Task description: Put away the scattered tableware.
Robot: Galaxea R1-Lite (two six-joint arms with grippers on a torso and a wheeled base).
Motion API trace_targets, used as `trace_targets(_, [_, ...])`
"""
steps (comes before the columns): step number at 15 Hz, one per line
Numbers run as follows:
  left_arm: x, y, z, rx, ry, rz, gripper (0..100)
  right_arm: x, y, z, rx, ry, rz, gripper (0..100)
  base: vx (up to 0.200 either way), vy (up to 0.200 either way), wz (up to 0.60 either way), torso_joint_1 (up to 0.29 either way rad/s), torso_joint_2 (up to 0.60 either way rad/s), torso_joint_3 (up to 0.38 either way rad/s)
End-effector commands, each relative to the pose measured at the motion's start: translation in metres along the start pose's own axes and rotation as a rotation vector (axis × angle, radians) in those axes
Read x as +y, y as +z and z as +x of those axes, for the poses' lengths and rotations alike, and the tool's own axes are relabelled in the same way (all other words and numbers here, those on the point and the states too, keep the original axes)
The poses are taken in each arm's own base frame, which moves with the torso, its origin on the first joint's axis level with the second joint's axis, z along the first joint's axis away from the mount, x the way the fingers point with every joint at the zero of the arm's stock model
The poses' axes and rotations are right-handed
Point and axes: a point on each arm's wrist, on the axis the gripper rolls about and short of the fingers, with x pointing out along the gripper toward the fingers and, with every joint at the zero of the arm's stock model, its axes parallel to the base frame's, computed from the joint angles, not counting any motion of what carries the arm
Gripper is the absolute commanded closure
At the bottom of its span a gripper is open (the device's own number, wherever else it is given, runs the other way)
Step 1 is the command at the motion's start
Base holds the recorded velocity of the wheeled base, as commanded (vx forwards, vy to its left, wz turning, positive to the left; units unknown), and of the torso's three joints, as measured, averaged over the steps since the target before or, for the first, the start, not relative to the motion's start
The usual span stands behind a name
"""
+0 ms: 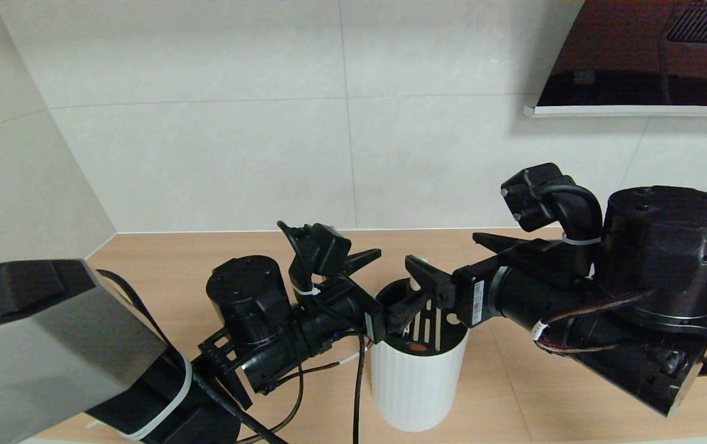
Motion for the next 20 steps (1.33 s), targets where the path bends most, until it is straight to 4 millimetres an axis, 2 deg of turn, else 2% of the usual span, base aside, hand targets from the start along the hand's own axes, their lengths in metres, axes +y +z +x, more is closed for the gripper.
trace_targets(1, [0.000,0.004,-0.001,-0.012,0.000,0.002,0,0.000,0.000,0.000,0.001,0.000,0.000,0,0.000,0.000,0.00,0.000,0.00,0.000])
trace_targets(3, [-0.003,0.028,-0.008,-0.083,0.011,0.017,0,-0.001,0.002,-0.001,-0.007,-0.004,0.002,0,0.000,0.000,0.00,0.000,0.00,0.000])
trace_targets(4, [-0.005,0.056,-0.019,-0.167,0.046,0.033,0,-0.009,0.007,-0.003,-0.025,-0.027,0.011,0,0.000,0.000,0.00,0.000,0.00,0.000])
trace_targets(5, [-0.004,0.074,-0.029,-0.223,0.087,0.041,0,-0.014,0.013,-0.008,-0.045,-0.040,0.018,0,0.000,0.000,0.00,0.000,0.00,0.000])
trace_targets(6, [0.000,0.094,-0.044,-0.287,0.157,0.053,0,-0.022,0.016,-0.016,-0.060,-0.052,0.024,0,0.000,0.000,0.00,0.000,0.00,0.000])
trace_targets(7, [0.008,0.127,-0.077,-0.393,0.274,0.076,0,-0.041,0.026,-0.035,-0.106,-0.101,0.041,0,0.000,0.000,0.00,0.000,0.00,0.000])
trace_targets(8, [0.012,0.137,-0.101,-0.418,0.333,0.093,0,-0.056,0.024,-0.049,-0.117,-0.150,0.045,0,0.000,0.000,0.00,0.000,0.00,0.000])
trace_targets(9, [0.015,0.136,-0.128,-0.414,0.388,0.108,0,-0.069,0.024,-0.074,-0.145,-0.192,0.053,0,0.000,0.000,0.00,0.000,0.00,0.000])
trace_targets(11, [0.017,0.121,-0.176,-0.375,0.512,0.129,0,-0.086,0.012,-0.143,-0.219,-0.239,0.032,0,0.000,0.000,0.00,0.000,0.00,0.000])
trace_targets(12, [0.016,0.118,-0.190,-0.371,0.549,0.137,0,-0.091,0.005,-0.164,-0.244,-0.263,0.003,0,0.000,0.000,0.00,0.000,0.00,0.000])
trace_targets(13, [0.006,0.116,-0.214,-0.391,0.585,0.153,0,-0.101,-0.007,-0.198,-0.275,-0.362,-0.048,0,0.000,0.000,0.00,0.000,0.00,0.000])
trace_targets(15, [-0.014,0.113,-0.244,-0.419,0.599,0.166,0,-0.106,-0.021,-0.238,-0.307,-0.497,-0.074,0,0.000,0.000,0.00,0.000,0.00,0.000])
trace_targets(17, [-0.038,0.105,-0.276,-0.399,0.613,0.138,0,-0.099,-0.035,-0.277,-0.336,-0.557,-0.079,0,0.000,0.000,0.00,0.000,0.00,0.000])
trace_targets(20, [-0.071,0.086,-0.319,-0.346,0.617,0.094,0,-0.087,-0.065,-0.311,-0.322,-0.650,-0.124,0,0.000,0.000,0.00,0.000,0.00,0.000])
